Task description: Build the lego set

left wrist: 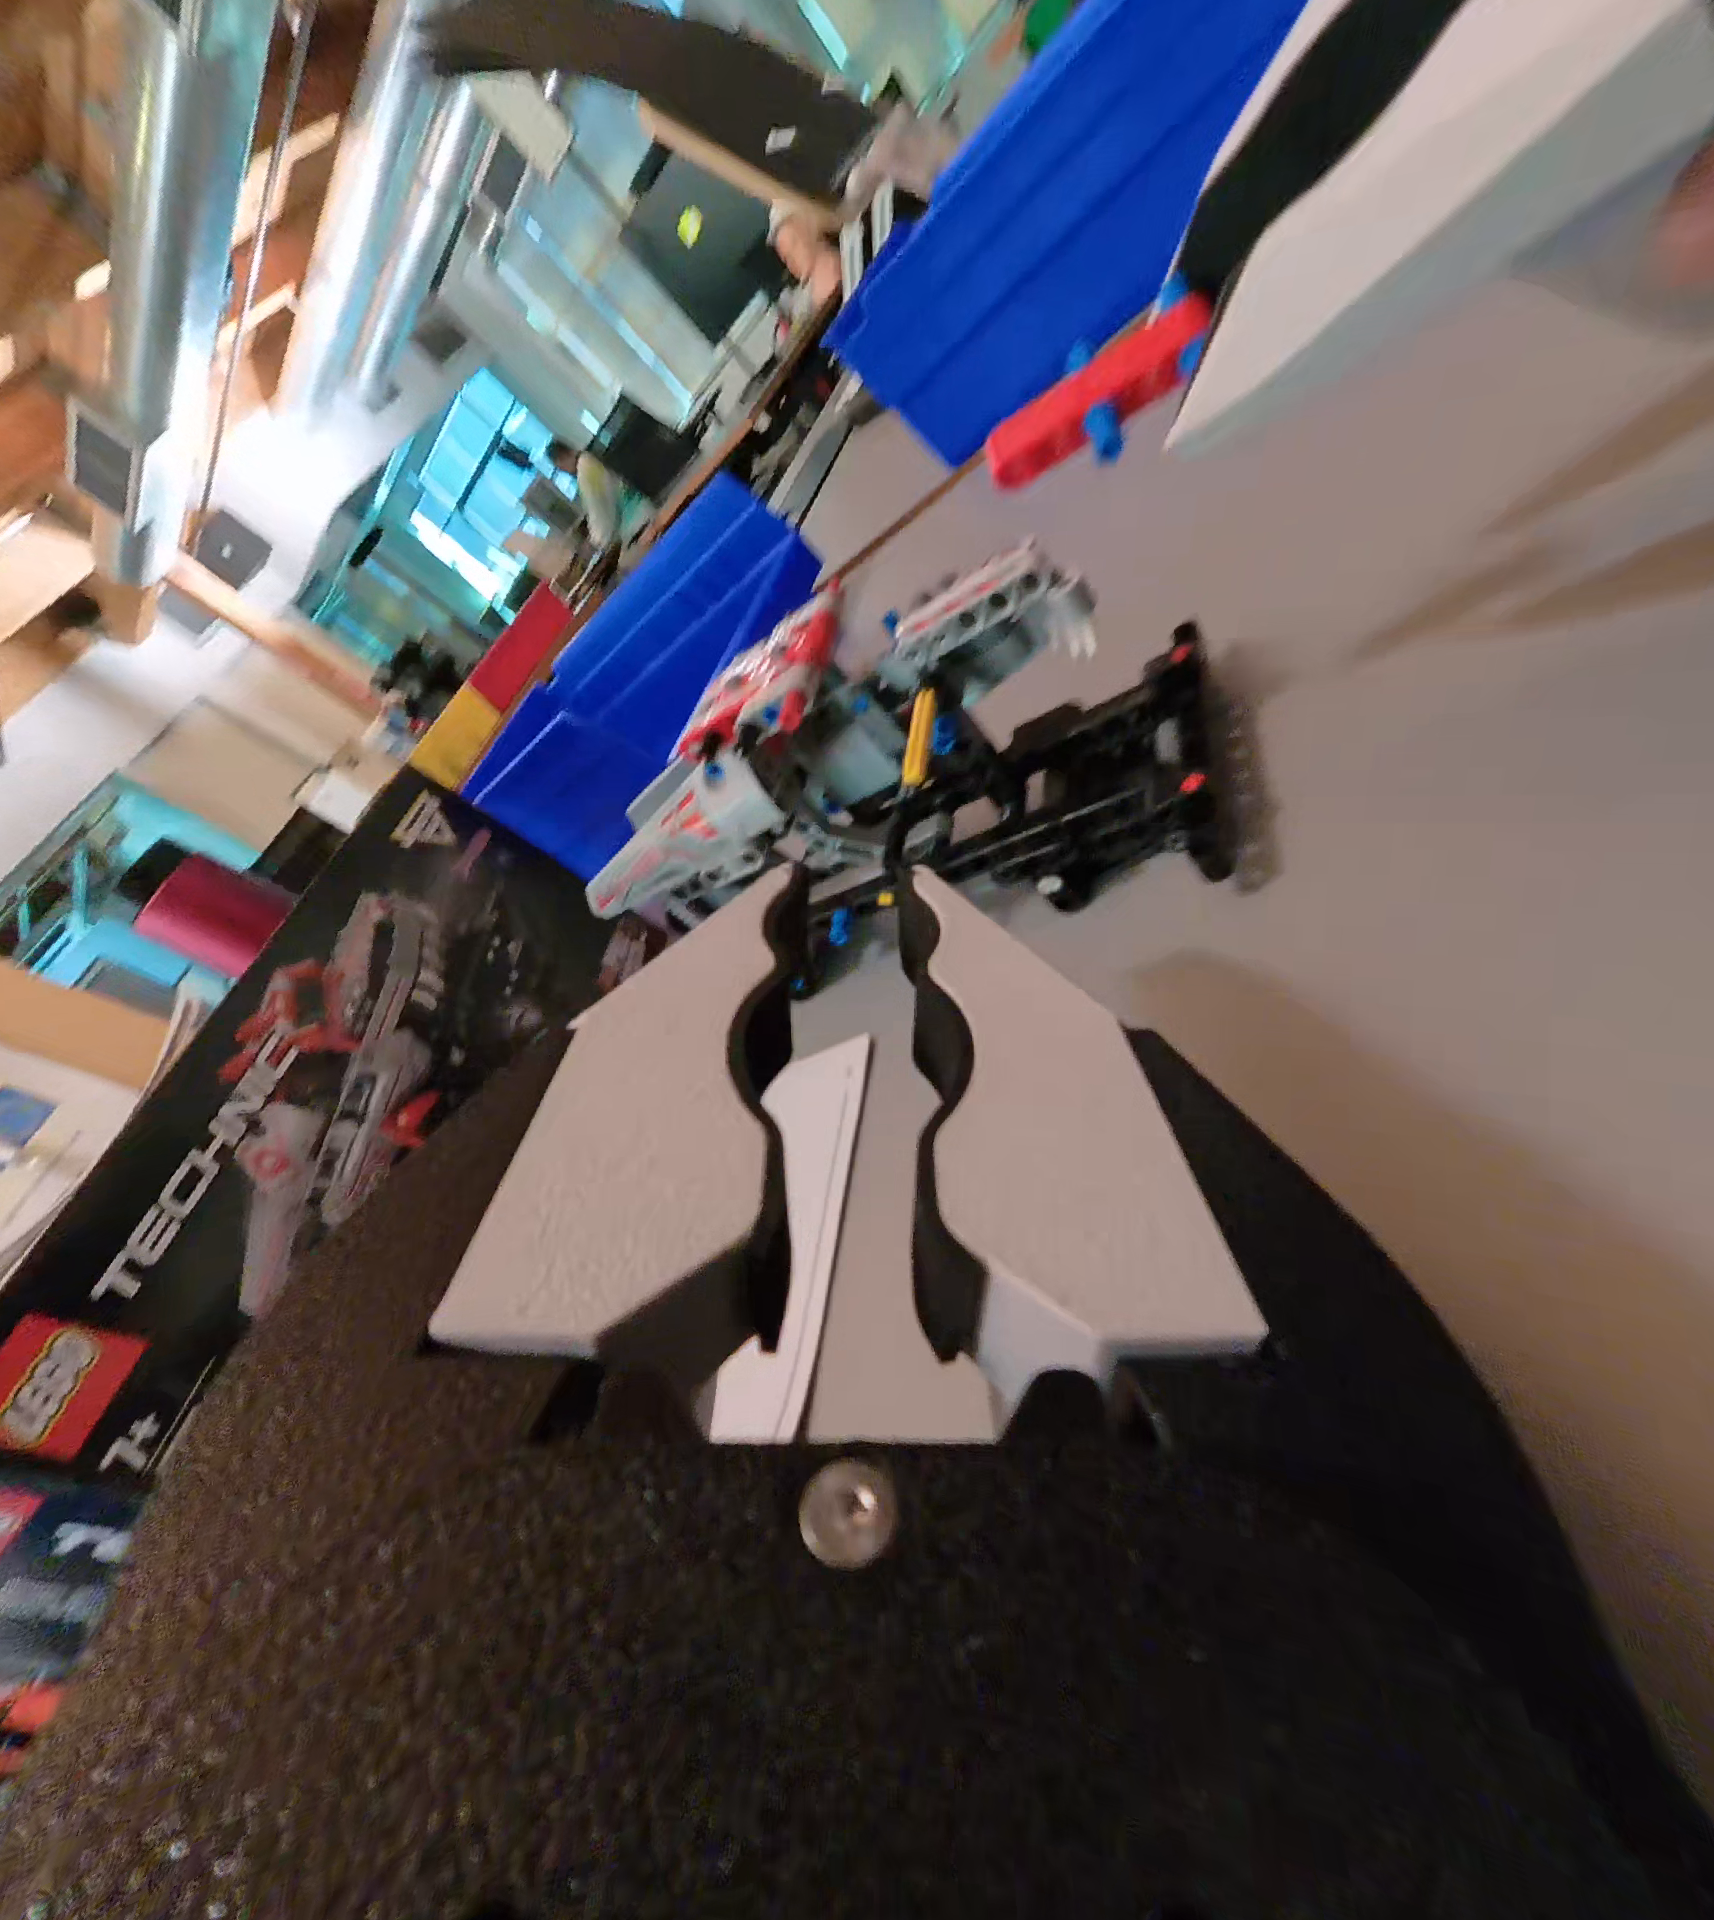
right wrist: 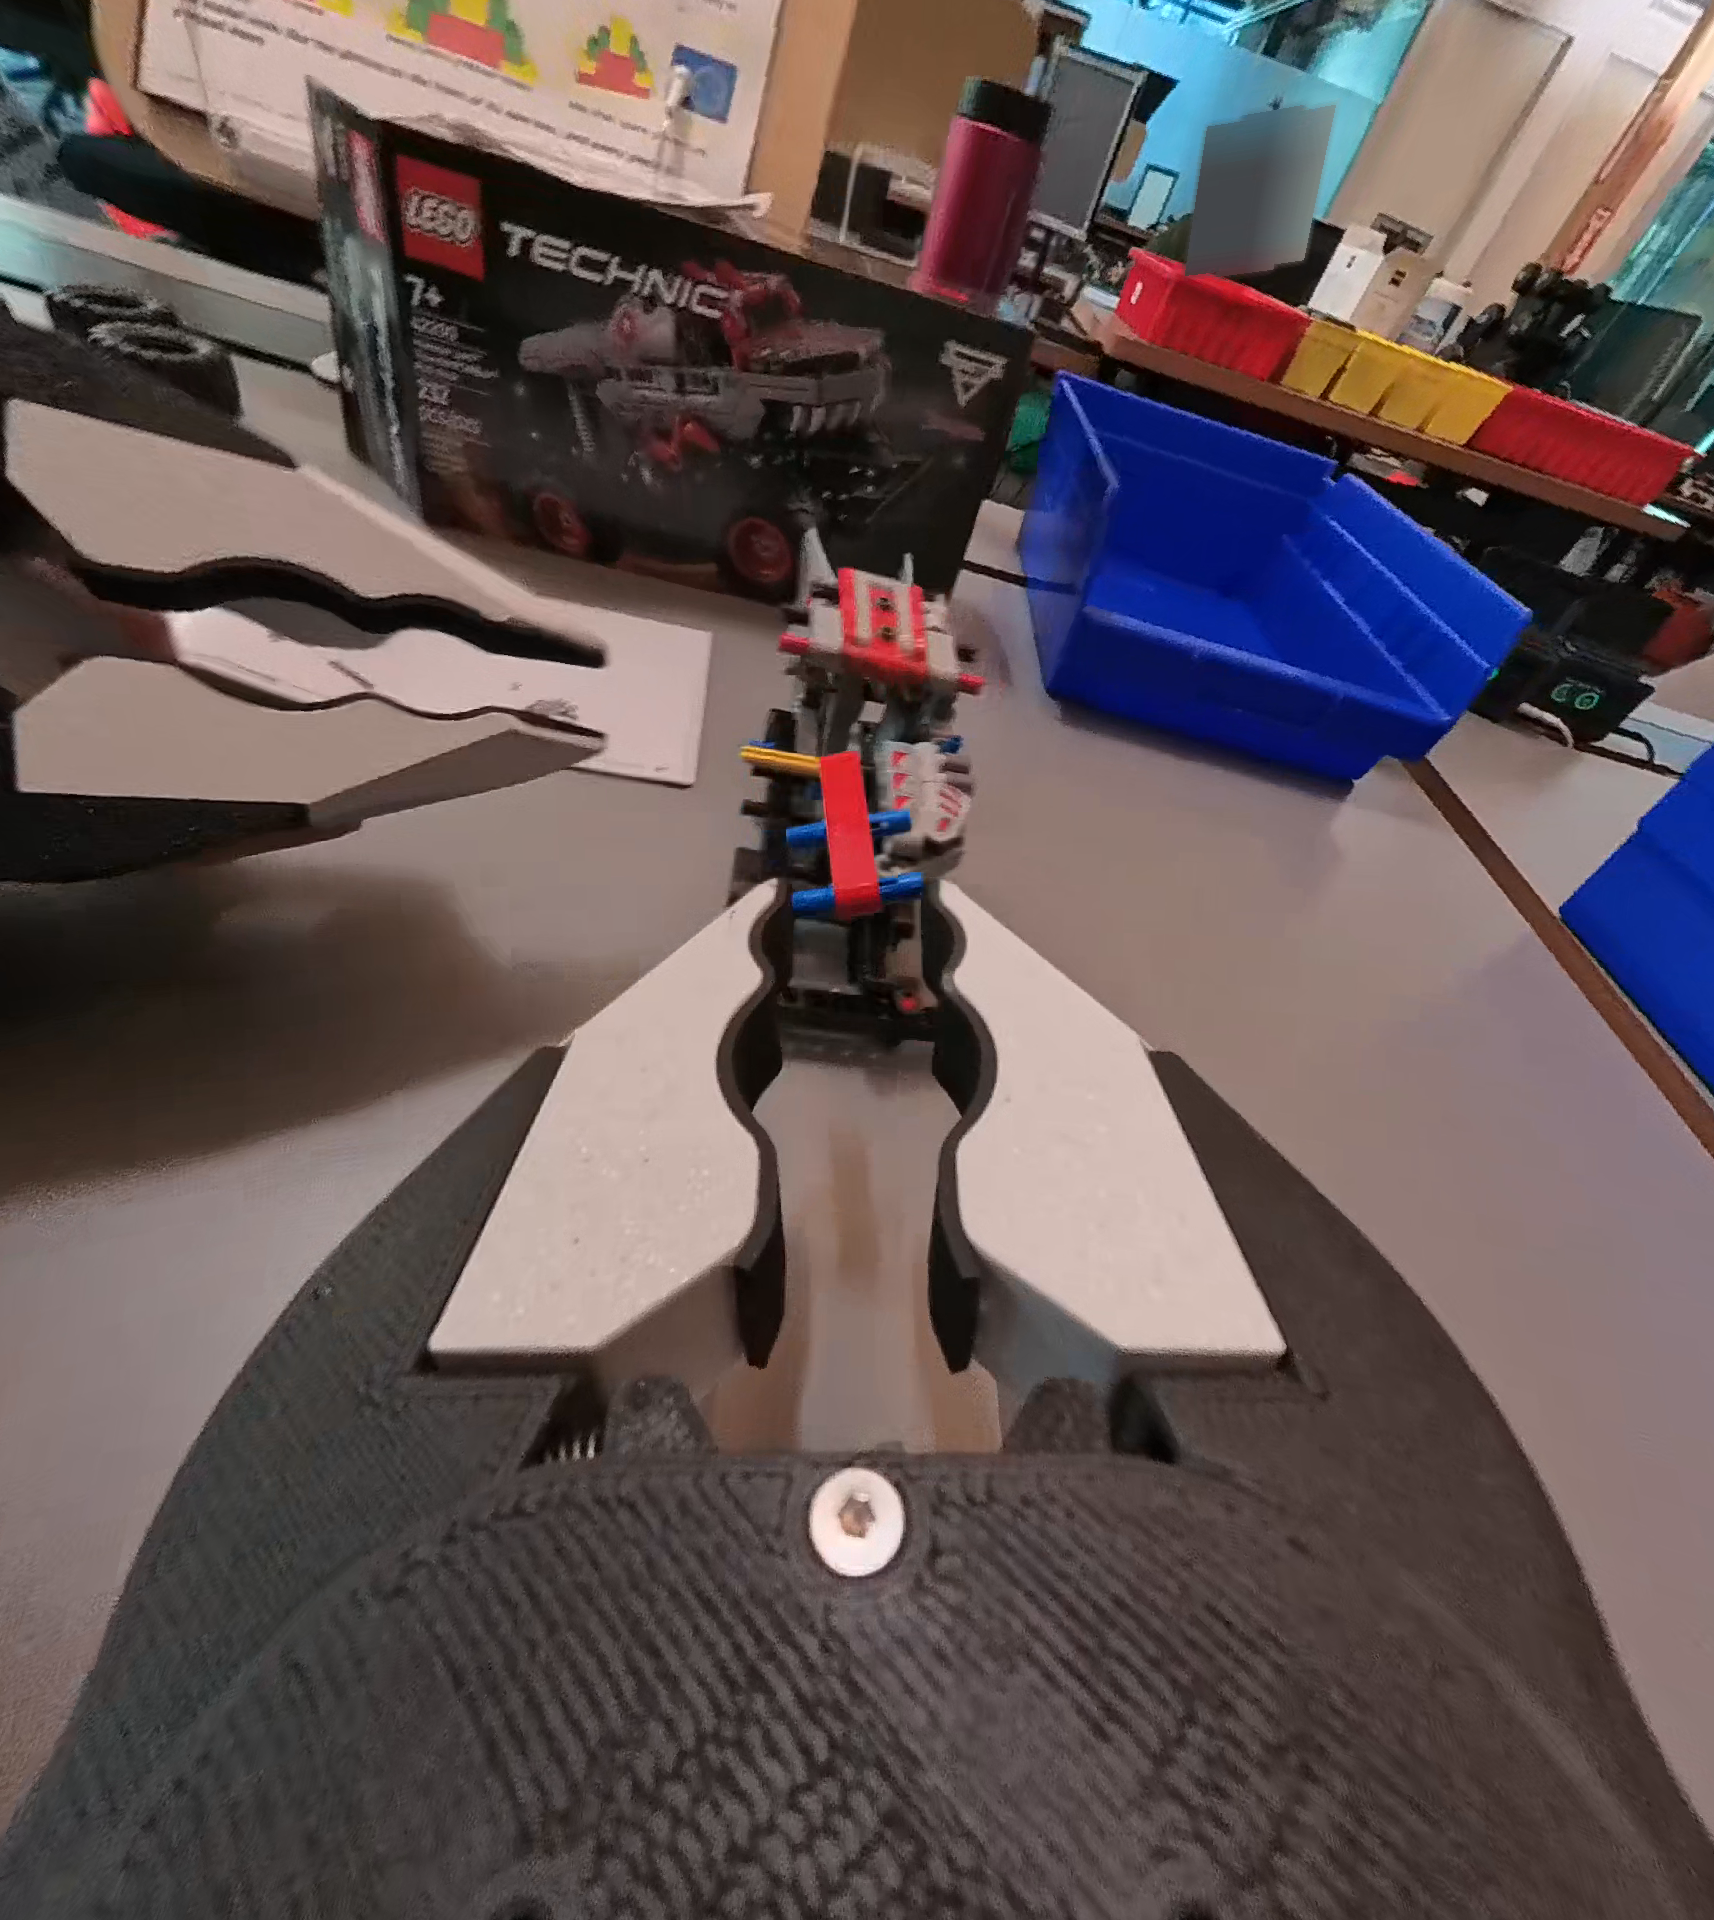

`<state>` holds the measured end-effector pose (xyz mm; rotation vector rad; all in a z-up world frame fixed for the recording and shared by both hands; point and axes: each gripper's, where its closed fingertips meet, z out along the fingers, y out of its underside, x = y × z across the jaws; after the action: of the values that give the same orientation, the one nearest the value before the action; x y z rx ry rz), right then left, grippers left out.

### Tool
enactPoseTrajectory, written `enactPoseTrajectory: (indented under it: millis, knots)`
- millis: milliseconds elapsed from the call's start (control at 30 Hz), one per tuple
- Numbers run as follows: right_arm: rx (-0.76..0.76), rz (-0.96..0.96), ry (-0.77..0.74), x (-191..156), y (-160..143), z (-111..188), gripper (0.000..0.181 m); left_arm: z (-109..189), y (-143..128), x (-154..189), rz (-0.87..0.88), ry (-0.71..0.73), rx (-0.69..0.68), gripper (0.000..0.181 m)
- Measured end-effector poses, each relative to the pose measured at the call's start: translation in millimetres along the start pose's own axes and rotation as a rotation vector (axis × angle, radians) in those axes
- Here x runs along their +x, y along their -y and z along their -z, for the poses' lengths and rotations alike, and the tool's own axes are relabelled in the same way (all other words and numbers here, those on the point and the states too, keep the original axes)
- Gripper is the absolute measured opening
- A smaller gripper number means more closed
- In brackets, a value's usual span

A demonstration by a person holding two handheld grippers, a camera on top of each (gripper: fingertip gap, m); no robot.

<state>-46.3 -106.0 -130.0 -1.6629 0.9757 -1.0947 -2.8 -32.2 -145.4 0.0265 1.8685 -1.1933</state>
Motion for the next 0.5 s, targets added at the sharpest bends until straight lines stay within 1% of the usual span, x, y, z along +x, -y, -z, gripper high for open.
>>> enactPoseTrajectory:
  millis: [67,167,233,333,400,500]
  knots:
    - [0.007,-0.012,-0.011,13,-2,-5,0.023,-4,-10,-4,0.012,0.021,-0.059,0.015]
    - [-0.062,-0.027,-0.008,26,-14,-16,0.023,-6,-17,-4,0.030,0.019,-0.103,0.017]
    - [-0.125,-0.063,0.028,22,-21,-21,0.023,-5,-17,-3,0.027,0.016,-0.102,0.017]
    - [-0.153,-0.110,0.019,18,-24,-25,0.023,-2,-16,0,0.026,0.003,-0.093,0.015]
    - [-0.134,-0.148,-0.006,20,-24,-27,0.023,1,-15,1,0.020,0.001,-0.081,0.013]
    - [-0.125,-0.115,-0.059,26,-24,-25,0.023,3,-14,2,0.015,-0.002,-0.073,0.011]
